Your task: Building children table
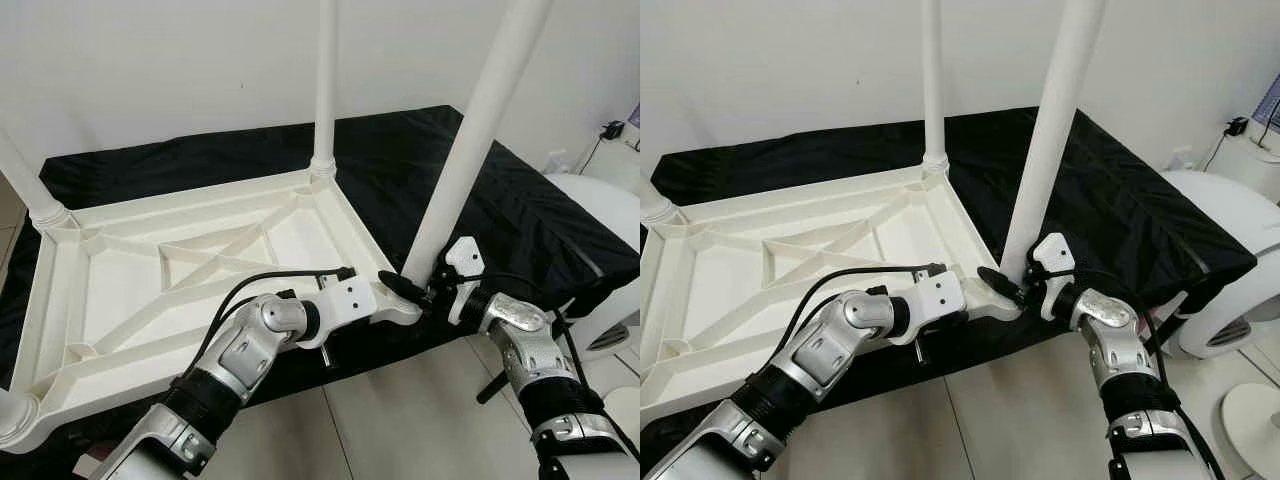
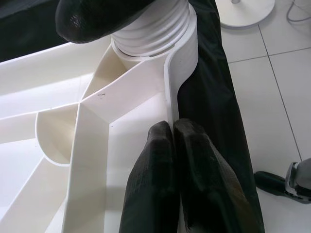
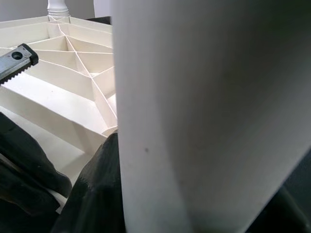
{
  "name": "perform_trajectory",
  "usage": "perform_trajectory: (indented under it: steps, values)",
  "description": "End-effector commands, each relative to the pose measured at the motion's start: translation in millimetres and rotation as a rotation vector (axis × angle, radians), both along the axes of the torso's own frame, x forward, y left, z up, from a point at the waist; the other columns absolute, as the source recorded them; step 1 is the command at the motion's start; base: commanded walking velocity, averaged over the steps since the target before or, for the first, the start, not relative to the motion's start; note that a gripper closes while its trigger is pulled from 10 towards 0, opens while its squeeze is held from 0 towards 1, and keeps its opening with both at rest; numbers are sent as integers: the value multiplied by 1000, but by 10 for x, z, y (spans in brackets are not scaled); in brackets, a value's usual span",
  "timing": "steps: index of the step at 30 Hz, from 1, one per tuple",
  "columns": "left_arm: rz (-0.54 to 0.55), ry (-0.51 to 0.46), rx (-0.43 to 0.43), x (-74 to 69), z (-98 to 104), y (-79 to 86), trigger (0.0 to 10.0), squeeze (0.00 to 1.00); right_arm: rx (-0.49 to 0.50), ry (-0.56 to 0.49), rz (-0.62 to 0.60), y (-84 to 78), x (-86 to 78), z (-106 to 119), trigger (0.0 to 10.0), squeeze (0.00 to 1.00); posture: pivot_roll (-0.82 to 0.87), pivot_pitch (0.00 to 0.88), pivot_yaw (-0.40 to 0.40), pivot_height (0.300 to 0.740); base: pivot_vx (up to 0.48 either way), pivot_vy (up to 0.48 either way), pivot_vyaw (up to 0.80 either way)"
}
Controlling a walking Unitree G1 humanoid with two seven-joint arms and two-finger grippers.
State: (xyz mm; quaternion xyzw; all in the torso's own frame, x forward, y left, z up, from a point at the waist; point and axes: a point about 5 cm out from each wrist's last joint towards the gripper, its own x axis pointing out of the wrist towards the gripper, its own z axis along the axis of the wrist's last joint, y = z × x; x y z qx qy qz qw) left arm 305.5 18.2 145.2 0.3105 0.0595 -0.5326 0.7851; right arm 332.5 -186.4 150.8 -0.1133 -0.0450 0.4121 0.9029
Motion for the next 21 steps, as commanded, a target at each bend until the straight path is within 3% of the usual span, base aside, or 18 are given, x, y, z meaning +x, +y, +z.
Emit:
perform_trajectory:
  steps: [1, 14, 21]
  values:
    - [-23, 30, 33, -33, -91, -24, 10000, 0, -14, 44, 7, 24, -63, -138, 10000, 0, -100, 54, 32, 740, 0, 0, 0]
    - [-21, 34, 30, -40, -96, -30, 10000, 0, 128, -18, -193, 74, -94, -101, 10000, 0, -100, 60, 28, 740, 0, 0, 0]
    - [-22, 36, 29, -47, -97, -35, 10000, 0, 209, -13, -364, 223, -157, -170, 10000, 0, -101, 59, 28, 740, 0, 0, 0]
